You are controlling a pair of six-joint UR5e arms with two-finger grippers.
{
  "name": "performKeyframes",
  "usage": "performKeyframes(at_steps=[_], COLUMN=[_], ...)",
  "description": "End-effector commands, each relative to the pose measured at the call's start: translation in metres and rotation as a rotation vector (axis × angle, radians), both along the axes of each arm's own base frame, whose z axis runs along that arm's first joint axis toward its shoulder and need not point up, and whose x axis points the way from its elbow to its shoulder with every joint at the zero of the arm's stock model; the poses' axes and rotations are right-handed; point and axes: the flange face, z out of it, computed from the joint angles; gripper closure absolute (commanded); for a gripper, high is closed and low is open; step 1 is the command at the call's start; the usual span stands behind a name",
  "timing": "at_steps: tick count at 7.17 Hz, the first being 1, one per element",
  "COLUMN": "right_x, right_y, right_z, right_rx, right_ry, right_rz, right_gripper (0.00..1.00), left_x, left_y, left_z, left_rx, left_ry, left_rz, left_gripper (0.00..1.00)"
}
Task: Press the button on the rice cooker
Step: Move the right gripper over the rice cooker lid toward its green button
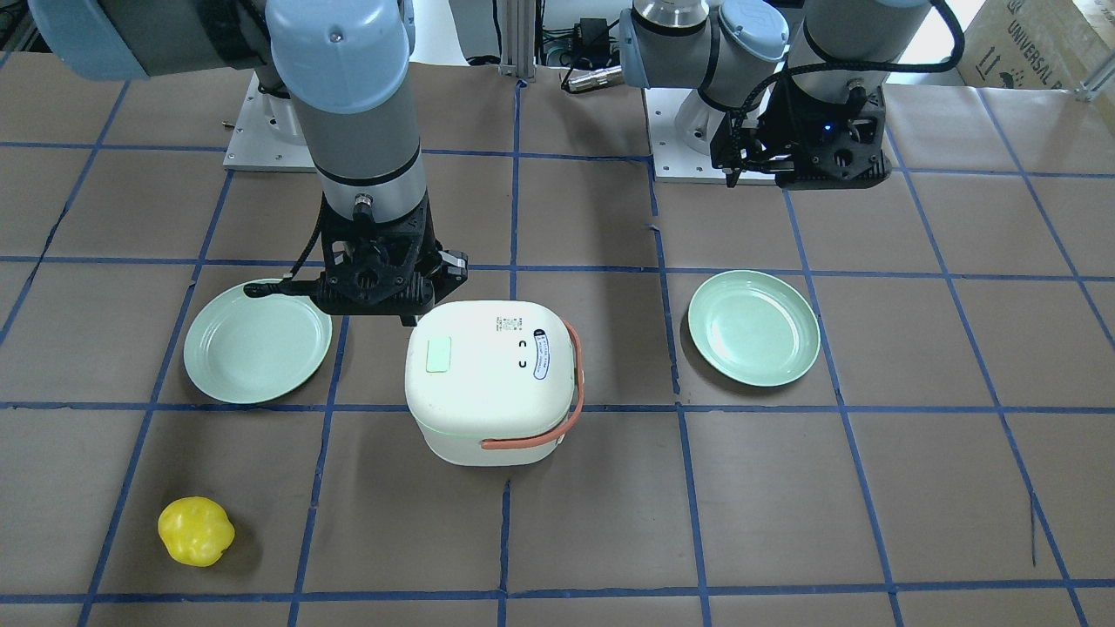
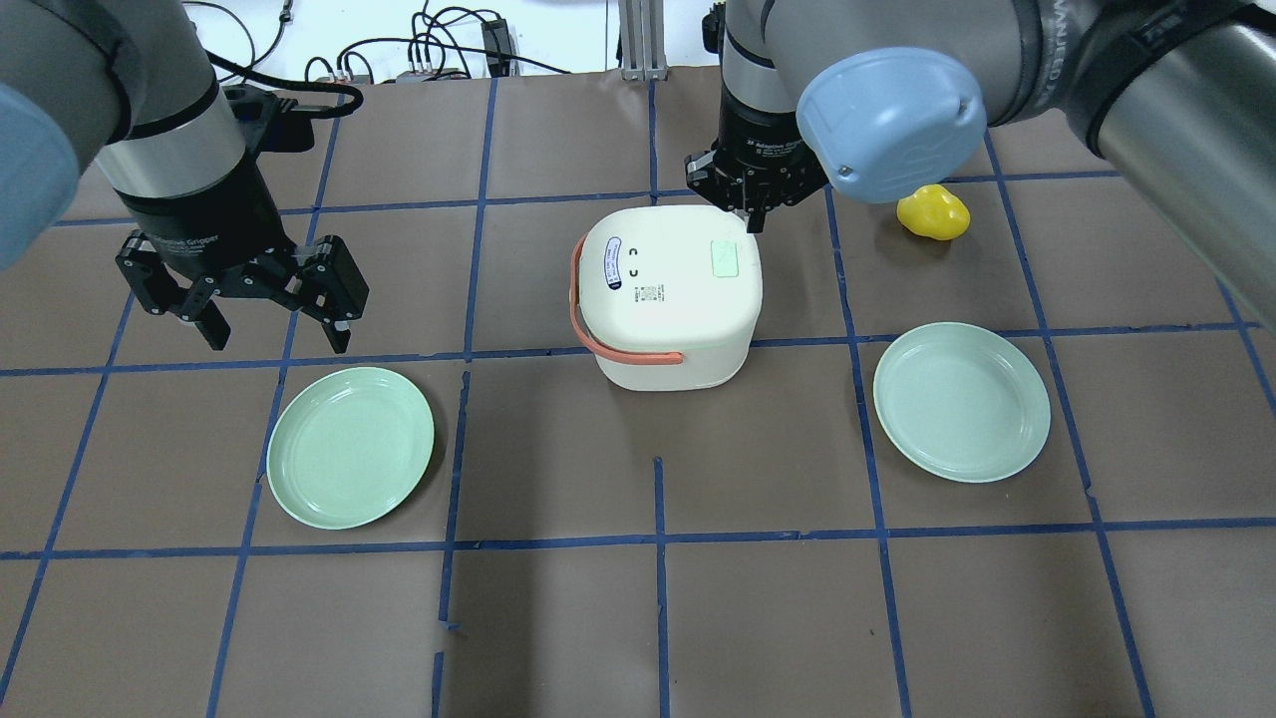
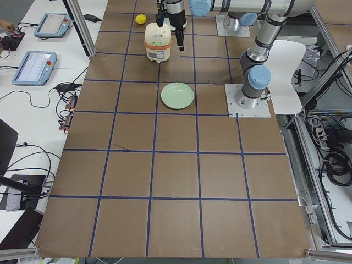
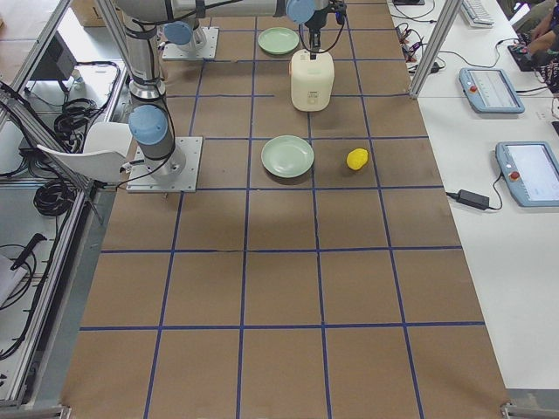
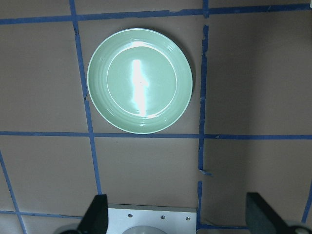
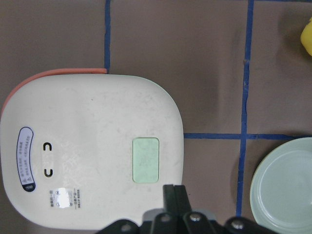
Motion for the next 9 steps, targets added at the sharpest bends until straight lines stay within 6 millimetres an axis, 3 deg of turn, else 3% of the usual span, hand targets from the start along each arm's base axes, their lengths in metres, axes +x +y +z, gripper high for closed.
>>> performKeyframes(at_steps=[1, 4, 6, 9], right_x=[0.000, -0.001, -0.019, -0.011], right_y=[-0.005, -0.012, -0.015, -0.008], right_z=[0.002, 0.019, 0.038, 0.019], right_rx=[-0.028, -0.087, -0.106, -0.050], right_ry=[-0.002, -0.015, -0.024, -0.010], right_rz=[-0.001, -0.019, -0.036, -0.035], right_gripper=[0.93, 0.92, 0.91, 0.90], left_x=[0.000, 0.000, 0.000, 0.000], left_y=[0.001, 0.000, 0.000, 0.000], left_z=[0.000, 0.000, 0.001, 0.000], left_rx=[0.000, 0.000, -0.001, 0.000], left_ry=[0.000, 0.000, 0.000, 0.000], left_rz=[0.000, 0.000, 0.000, 0.000], left_gripper=[0.00, 0.00, 0.00, 0.00])
